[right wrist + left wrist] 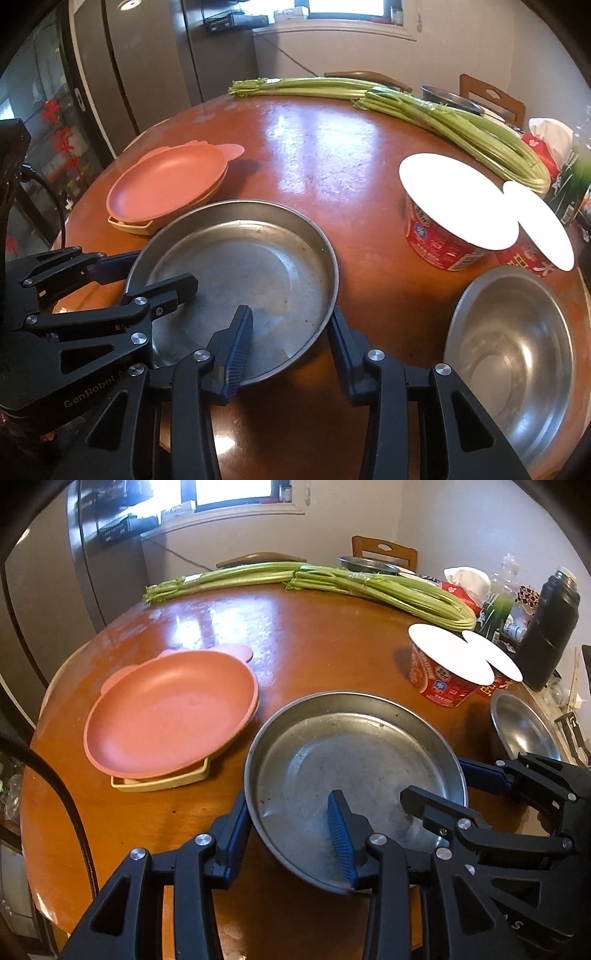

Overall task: Organize plates and bowls
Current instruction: 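Lift and carry the steel pan with both tools over the pink bowl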

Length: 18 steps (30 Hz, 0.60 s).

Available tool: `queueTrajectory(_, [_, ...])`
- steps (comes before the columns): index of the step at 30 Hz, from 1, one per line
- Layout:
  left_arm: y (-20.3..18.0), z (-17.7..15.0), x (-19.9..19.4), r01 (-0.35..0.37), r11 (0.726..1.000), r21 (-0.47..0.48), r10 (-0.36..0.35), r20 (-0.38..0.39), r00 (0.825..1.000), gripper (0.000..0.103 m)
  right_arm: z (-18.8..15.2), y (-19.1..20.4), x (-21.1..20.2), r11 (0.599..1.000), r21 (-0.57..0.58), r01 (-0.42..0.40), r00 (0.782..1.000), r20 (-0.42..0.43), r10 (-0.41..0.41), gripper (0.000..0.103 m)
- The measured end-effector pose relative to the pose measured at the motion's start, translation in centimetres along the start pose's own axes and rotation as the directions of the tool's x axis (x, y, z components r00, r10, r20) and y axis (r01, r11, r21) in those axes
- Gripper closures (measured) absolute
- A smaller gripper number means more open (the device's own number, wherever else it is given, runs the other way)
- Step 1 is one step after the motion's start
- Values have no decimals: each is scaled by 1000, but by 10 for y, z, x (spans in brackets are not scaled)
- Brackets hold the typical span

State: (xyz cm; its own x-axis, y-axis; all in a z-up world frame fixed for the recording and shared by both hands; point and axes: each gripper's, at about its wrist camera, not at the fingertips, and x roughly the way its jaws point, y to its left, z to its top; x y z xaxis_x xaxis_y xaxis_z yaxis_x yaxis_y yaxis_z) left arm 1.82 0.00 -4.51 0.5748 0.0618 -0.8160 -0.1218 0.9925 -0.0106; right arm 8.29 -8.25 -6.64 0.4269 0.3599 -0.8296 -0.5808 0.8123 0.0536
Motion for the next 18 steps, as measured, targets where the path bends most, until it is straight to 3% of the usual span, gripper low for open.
queueTrajectory(18, [4, 2, -16, 7, 1000, -14, -7, 34, 999, 61, 1, 6, -14, 1000, -4, -4, 1000, 23, 4, 59])
